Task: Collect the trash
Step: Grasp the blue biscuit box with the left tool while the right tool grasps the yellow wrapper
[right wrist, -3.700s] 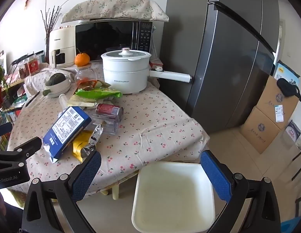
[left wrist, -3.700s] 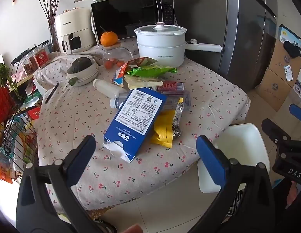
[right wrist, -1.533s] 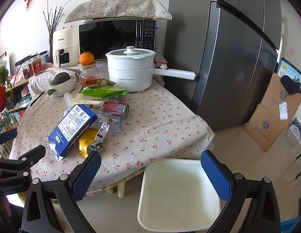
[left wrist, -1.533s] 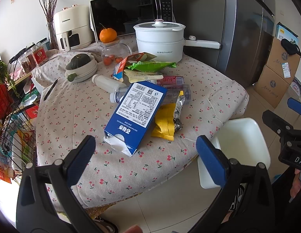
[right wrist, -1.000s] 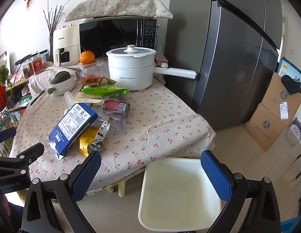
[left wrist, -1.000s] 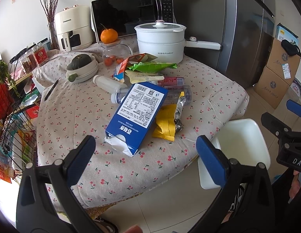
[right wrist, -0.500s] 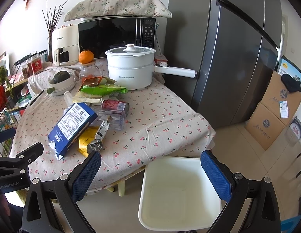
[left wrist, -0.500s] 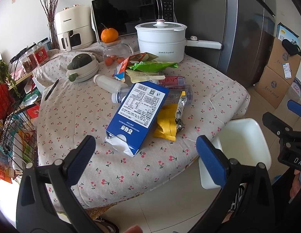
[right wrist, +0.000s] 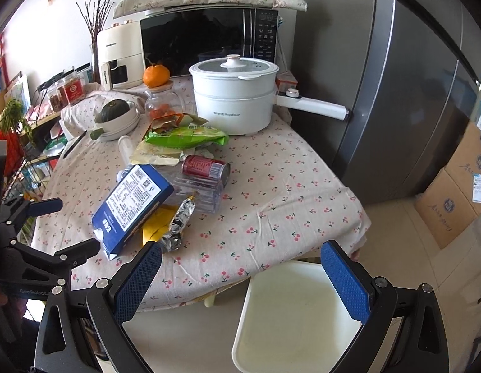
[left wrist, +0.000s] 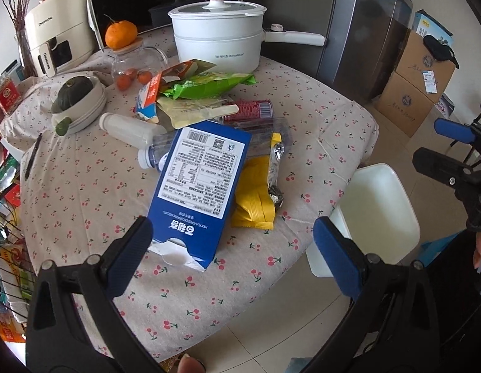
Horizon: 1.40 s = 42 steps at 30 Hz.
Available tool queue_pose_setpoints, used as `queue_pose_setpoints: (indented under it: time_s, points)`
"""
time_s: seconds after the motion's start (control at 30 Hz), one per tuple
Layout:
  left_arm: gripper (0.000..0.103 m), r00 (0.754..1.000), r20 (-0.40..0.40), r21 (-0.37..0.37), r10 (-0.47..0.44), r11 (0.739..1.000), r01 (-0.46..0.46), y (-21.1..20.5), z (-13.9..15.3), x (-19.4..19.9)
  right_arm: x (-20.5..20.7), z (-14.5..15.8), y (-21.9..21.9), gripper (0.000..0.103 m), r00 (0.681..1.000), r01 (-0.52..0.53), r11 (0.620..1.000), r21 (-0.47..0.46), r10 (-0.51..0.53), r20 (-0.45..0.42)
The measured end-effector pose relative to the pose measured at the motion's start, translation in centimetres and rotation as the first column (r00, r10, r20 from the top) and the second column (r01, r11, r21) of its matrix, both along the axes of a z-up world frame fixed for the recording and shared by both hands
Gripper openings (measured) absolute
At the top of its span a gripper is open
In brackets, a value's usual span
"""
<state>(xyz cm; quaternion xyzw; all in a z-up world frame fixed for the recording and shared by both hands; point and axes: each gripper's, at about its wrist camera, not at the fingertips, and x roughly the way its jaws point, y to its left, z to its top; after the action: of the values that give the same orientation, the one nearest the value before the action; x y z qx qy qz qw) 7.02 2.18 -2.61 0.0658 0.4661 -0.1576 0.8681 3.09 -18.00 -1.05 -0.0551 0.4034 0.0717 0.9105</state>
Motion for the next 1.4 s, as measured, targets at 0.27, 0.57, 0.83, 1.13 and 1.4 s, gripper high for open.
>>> queue_pose_setpoints:
  time_s: [0.27,0.57,0.83,1.13,1.4]
  points:
    - [0.103,0.990,-0.110,0.116,-0.090,0.988,0.103,-0.9,-4.3,6.2,5.9,-5.2,-2.3,0.103,0.968,-0.049,0.957,0.287,0.117,-0.222]
    - [0.103,0.984,-0.171,0.151,-0.058,0.985,0.084,-0.6,-6.5,9.2,9.4,-7.3,-2.4,0.103,0.949,-0.035,0.963,0.266,0.115,-0.293]
    - [0.101,0.979,-0.203,0.144,-0.027,0.988,0.057,-0.1,-7.5,9.8,10.9,-8.3,-1.1,0.098,0.939,-0.023,0.959,0.283,0.118,-0.324]
    - [0.096,0.991,-0.128,0.018,0.049,0.999,-0.047,2.5,-4.5,7.3,12.8,-10.2,0.9,0.089,0.922,0.006,0.942,0.336,0.125,-0.368]
    - [0.096,0.977,-0.115,-0.103,0.182,0.976,-0.194,6.2,-3.0,4.6,14.4,-13.8,4.2,0.050,0.888,0.030,0.937,0.349,0.135,-0.440]
